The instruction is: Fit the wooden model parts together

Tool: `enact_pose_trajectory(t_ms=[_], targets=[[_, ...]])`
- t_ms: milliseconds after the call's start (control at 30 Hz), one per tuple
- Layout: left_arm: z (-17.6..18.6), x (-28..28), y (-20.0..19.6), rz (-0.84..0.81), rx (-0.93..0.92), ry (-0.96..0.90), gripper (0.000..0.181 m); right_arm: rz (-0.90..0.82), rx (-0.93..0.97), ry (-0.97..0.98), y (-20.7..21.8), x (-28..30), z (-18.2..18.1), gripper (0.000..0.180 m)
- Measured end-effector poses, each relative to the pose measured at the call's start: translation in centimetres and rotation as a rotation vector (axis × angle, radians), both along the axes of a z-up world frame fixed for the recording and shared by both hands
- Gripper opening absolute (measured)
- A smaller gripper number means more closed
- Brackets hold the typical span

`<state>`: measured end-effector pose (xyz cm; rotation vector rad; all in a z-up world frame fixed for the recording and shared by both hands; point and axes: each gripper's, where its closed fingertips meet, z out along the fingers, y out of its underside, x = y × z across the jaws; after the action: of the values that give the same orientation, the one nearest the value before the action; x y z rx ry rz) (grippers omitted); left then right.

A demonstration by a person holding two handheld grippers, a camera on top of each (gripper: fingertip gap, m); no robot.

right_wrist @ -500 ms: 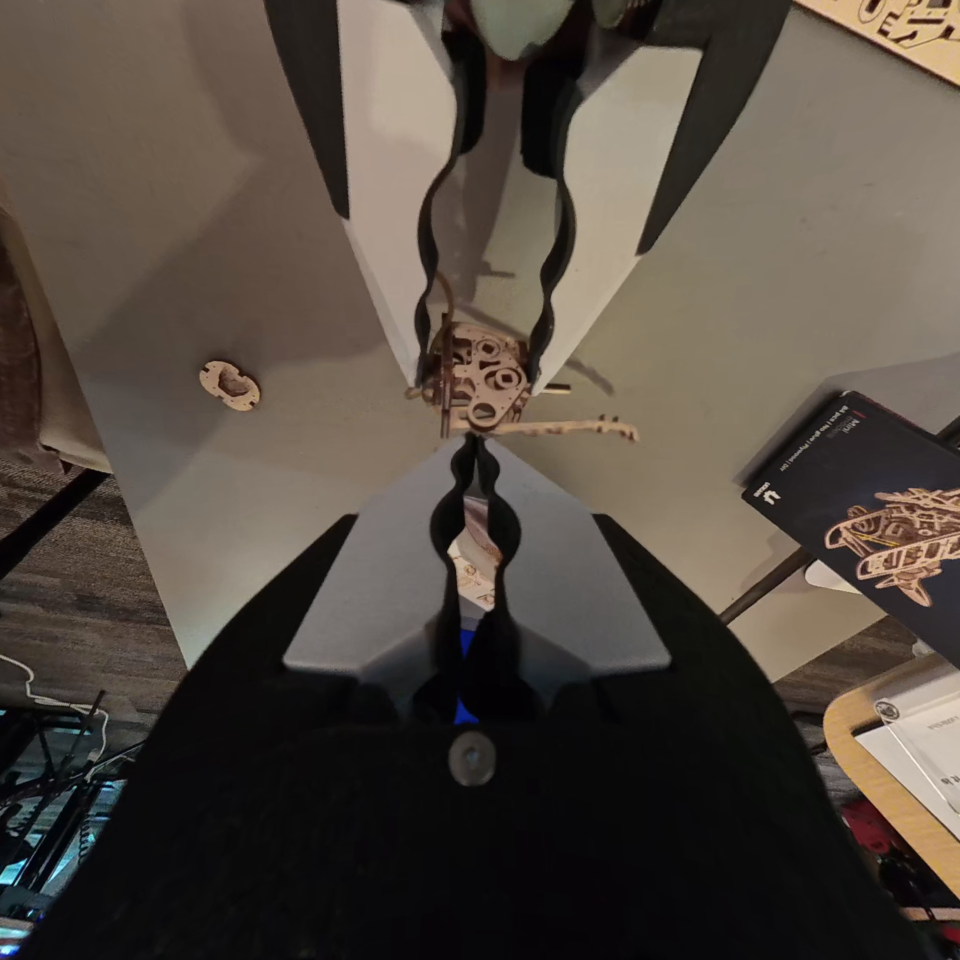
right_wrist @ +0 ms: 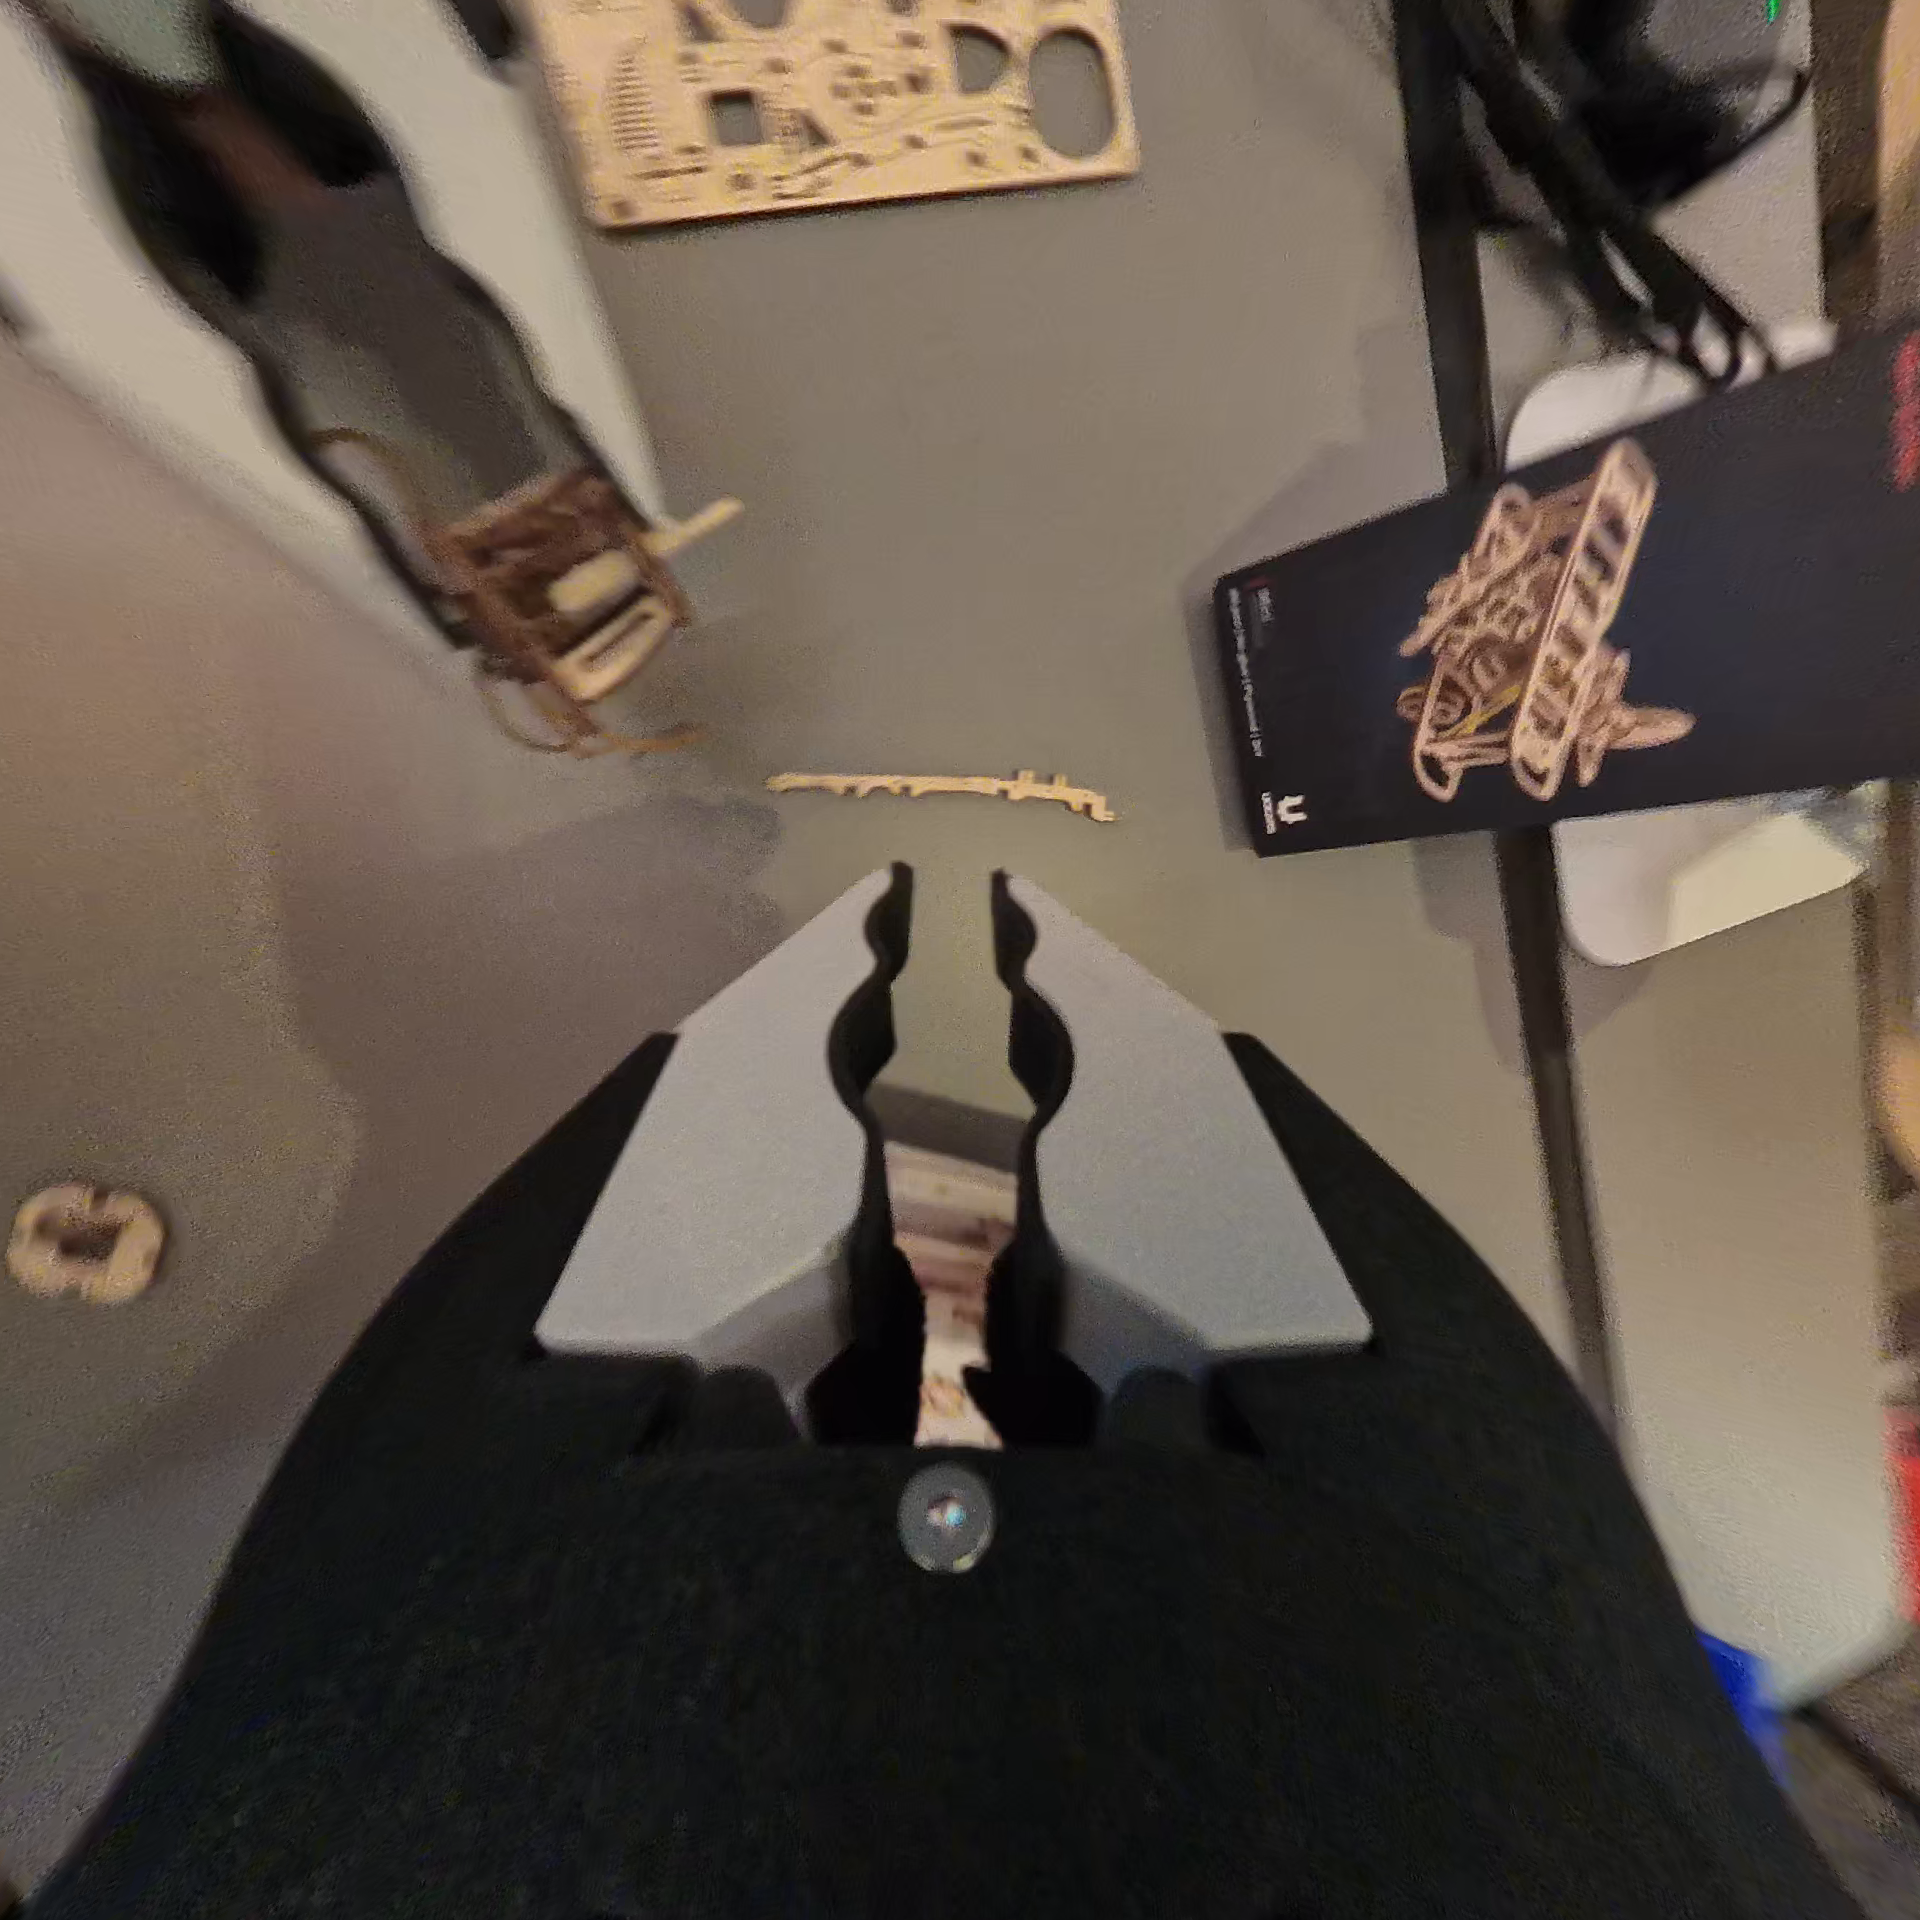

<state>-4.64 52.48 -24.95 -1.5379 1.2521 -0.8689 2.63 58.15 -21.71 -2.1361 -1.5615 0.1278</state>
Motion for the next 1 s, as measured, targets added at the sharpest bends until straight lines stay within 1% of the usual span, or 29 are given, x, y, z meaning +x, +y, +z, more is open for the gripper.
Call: enact_pose_trajectory(t_ms=[33,100,133,167,200,233,300,400,433,600,733,833,933,967,1000], targets=[[0.0,-0.4,0.5,0.014,-0.006,-0.005,0.04,-0.073,-0.049,0.031,1.2,0.2,-1.6,0.024],[0.1,-1.2,1.5,0.049,-0.01,-0.015,0.04,-0.245,-0.238,0.08,2.8,0.2,-4.9,0.042],[0.2,-1.6,1.9,0.066,-0.009,-0.018,0.041,-0.341,-0.326,0.108,3.3,-0.2,-6.1,0.045],[0.3,-2.0,2.4,0.08,-0.008,-0.022,0.041,-0.443,-0.355,0.119,4.2,-0.2,-7.0,0.046],[0.4,-2.3,2.7,0.093,-0.008,-0.028,0.041,-0.485,-0.367,0.121,4.8,-0.5,-7.7,0.046],[0.6,-2.7,3.1,0.104,-0.011,-0.035,0.04,-0.519,-0.36,0.082,5.2,-0.3,-8.4,0.046],[0.8,-3.2,3.6,0.118,-0.025,-0.054,0.04,-0.634,-0.355,-0.065,5.7,1.3,-10.0,0.047],[1.1,-3.4,3.8,0.12,-0.044,-0.076,0.04,-0.7,-0.428,-0.121,5.2,1.2,-11.3,0.044],[1.2,-3.4,3.7,0.118,-0.043,-0.078,0.04,-0.709,-0.443,-0.094,5.2,0.6,-11.3,0.039],[1.4,-3.3,3.5,0.111,-0.022,-0.068,0.04,-0.717,-0.54,-0.06,3.2,-1.3,-11.0,0.04],[1.5,-3.3,3.5,0.114,-0.015,-0.062,0.041,-0.724,-0.52,-0.032,2.6,-2.2,-10.4,0.04],[1.5,-3.5,3.6,0.119,-0.017,-0.067,0.041,-0.732,-0.52,-0.074,1.9,-2.6,-11.2,0.038],[1.4,-3.7,3.9,0.127,-0.02,-0.066,0.04,-0.711,-0.428,-0.148,2.2,-2.2,-11.5,0.013],[1.4,-3.8,4.0,0.13,-0.022,-0.068,0.04,-0.705,-0.437,-0.13,2.0,-2.6,-11.5,0.004],[1.4,-3.8,4.1,0.133,-0.024,-0.071,0.041,-0.699,-0.439,-0.123,2.0,-2.7,-11.5,0.003]])
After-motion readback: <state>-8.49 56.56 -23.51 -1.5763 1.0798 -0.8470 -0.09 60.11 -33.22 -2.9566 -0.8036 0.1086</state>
